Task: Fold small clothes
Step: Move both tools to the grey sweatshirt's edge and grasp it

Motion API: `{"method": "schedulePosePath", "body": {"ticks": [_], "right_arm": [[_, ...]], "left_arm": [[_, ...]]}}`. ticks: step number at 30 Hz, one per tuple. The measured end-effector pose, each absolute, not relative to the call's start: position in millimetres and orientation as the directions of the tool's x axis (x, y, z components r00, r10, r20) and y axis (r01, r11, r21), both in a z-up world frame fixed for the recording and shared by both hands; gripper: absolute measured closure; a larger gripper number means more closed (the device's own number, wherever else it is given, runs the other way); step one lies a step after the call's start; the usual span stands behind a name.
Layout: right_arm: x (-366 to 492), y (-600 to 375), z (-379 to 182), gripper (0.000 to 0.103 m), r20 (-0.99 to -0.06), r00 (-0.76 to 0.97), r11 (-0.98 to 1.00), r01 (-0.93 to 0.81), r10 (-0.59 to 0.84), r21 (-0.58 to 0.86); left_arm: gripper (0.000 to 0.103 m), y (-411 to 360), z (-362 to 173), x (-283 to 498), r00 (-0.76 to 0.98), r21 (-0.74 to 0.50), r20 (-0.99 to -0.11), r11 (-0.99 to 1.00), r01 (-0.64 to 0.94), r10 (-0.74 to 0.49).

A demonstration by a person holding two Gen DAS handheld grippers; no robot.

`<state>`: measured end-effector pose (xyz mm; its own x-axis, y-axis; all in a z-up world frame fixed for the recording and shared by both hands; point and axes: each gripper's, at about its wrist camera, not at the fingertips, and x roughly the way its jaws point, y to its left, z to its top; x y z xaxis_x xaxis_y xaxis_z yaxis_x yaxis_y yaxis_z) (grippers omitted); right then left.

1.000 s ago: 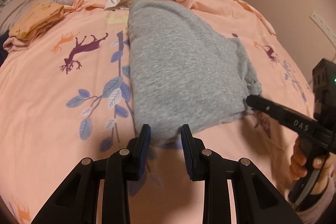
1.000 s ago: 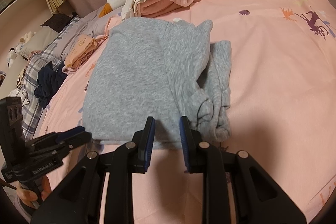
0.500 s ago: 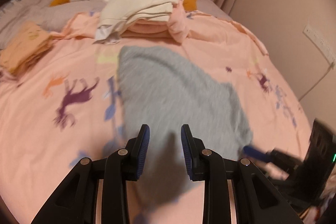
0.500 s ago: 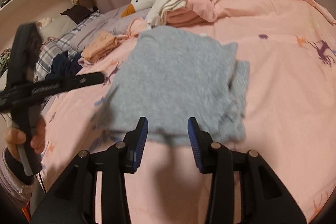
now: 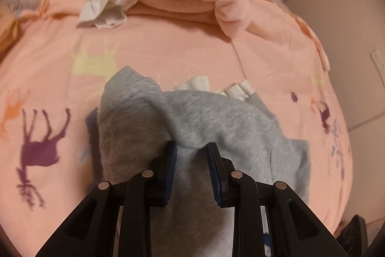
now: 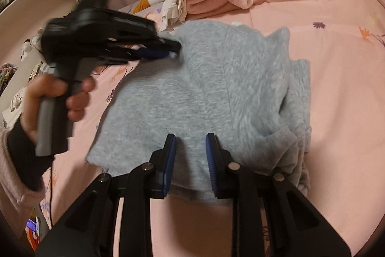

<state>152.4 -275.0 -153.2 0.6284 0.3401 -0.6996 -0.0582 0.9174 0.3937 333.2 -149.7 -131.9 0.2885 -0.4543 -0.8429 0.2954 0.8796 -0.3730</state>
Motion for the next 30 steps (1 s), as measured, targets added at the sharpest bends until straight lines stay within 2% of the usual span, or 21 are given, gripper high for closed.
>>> {"method": "schedulePosePath", "body": {"ticks": [5, 8, 11, 14, 16, 19, 22, 23, 24, 25, 26, 30], "right_arm": [[151, -279, -147, 0.077, -0.699, 0.62, 0.912, -0.069, 0.357, 0.405], [146, -287, -134, 0.071, -0.665, 0.652, 0.904, -0.077, 0.365, 0.421], [151, -300, -122, 0.069, -0.633, 0.687, 0.895, -0.056, 0.356, 0.442], [169, -310, -122, 0.07, -0.662, 0.692, 0.91, 0.017, 0.289, 0.415], [184, -318, -137, 0.074, -0.723, 0.642, 0.907, 0.1, 0.255, 0.409], [190, -324, -150, 0.076, -0.75, 0.608, 0.895, 0.14, 0.259, 0.423], [183, -327, -140, 0.068, -0.724, 0.629, 0.881, 0.127, 0.283, 0.455], [177, -329, -134, 0.064, -0.709, 0.643, 0.877, 0.117, 0.291, 0.466], [170, -333, -128, 0.054, -0.693, 0.656, 0.87, 0.112, 0.298, 0.48], [166, -337, -126, 0.046, -0.686, 0.662, 0.866, 0.113, 0.301, 0.488], [162, -341, -125, 0.044, -0.686, 0.662, 0.861, 0.118, 0.302, 0.494], [151, -366, -136, 0.043, -0.705, 0.637, 0.819, 0.195, 0.313, 0.539]], "left_arm": [[0.075, -124, -105, 319, 0.364, -0.421, -0.781, 0.859, 0.293, -0.507], [0.075, -104, -88, 302, 0.402, -0.429, -0.747, 0.846, 0.316, -0.529], [0.075, -90, -86, 284, 0.403, -0.445, -0.737, 0.838, 0.316, -0.543], [0.075, -84, -94, 269, 0.382, -0.456, -0.739, 0.83, 0.323, -0.555], [0.075, -92, -104, 268, 0.361, -0.435, -0.763, 0.839, 0.328, -0.536], [0.075, -90, -110, 266, 0.368, -0.441, -0.76, 0.841, 0.312, -0.535], [0.075, -75, -104, 264, 0.37, -0.508, -0.729, 0.817, 0.272, -0.576], [0.073, -68, -103, 261, 0.369, -0.529, -0.719, 0.808, 0.258, -0.589], [0.067, -62, -104, 259, 0.367, -0.543, -0.715, 0.803, 0.247, -0.596], [0.052, -57, -105, 256, 0.363, -0.558, -0.71, 0.796, 0.235, -0.604], [0.041, -52, -107, 253, 0.36, -0.574, -0.704, 0.789, 0.219, -0.612], [0.04, -31, -122, 240, 0.331, -0.65, -0.672, 0.742, 0.164, -0.662]]}}
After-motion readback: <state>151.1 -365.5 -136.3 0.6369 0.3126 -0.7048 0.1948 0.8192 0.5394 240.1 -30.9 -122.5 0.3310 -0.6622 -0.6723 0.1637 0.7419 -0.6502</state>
